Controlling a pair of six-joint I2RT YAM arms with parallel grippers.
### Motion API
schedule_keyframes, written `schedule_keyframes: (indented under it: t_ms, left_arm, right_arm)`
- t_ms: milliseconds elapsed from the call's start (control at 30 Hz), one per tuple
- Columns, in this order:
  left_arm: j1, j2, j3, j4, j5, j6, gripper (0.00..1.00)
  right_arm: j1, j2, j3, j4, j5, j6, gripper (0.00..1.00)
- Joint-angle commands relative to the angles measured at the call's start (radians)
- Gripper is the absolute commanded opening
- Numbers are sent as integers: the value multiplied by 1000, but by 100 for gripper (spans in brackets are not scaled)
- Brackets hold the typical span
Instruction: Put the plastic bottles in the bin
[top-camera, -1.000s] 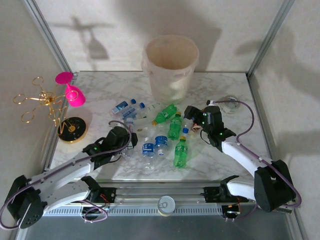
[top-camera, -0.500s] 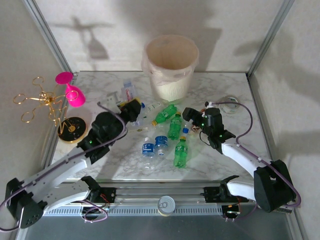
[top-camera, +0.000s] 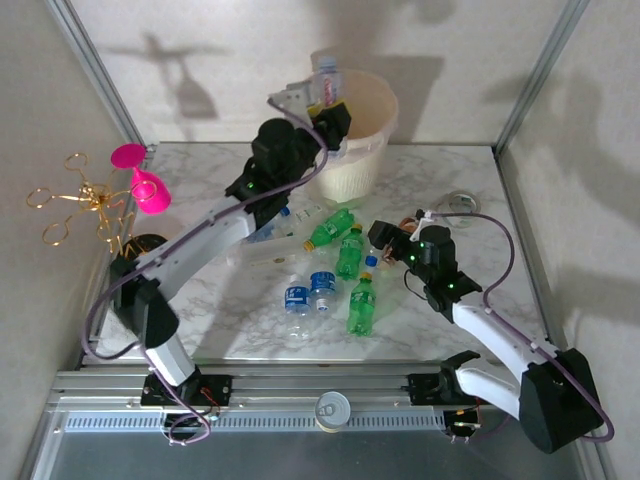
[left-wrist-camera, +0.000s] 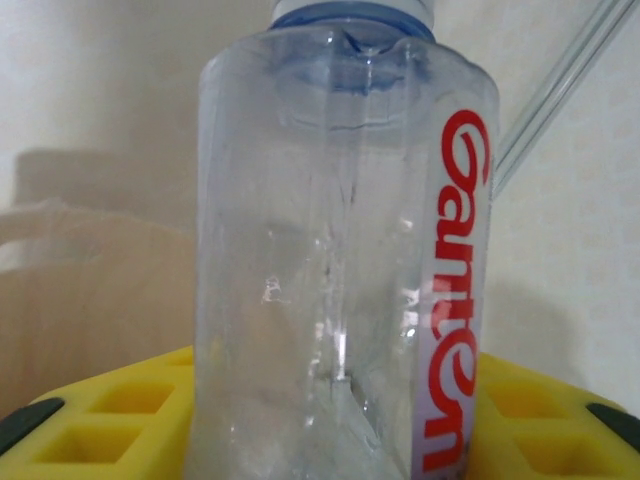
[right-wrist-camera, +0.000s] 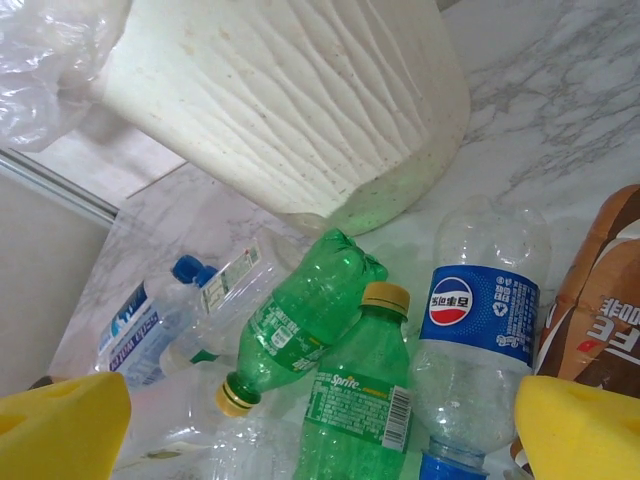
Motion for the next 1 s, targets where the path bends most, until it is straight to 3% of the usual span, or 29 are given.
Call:
schedule_keyframes:
  t_ms: [0, 233, 433, 633, 967]
  left_arm:
    - [22, 122, 184, -86, 5, 103, 46]
    - [43, 403, 531, -252, -79, 176, 46]
    - [58, 527, 653, -288, -90, 167, 51]
    - [66, 537, 656, -292, -92, 140, 83]
    - [54, 370, 581, -263, 49, 102, 91]
  right_arm:
    - [9, -37, -14, -19, -1, -4, 99]
    - [8, -84, -3, -66, -16, -27, 99]
    - [9, -84, -1, -78, -18, -28, 99]
    - [10, -85, -1, -80, -17, -26, 99]
    - [9, -31, 13, -103, 2, -18, 99]
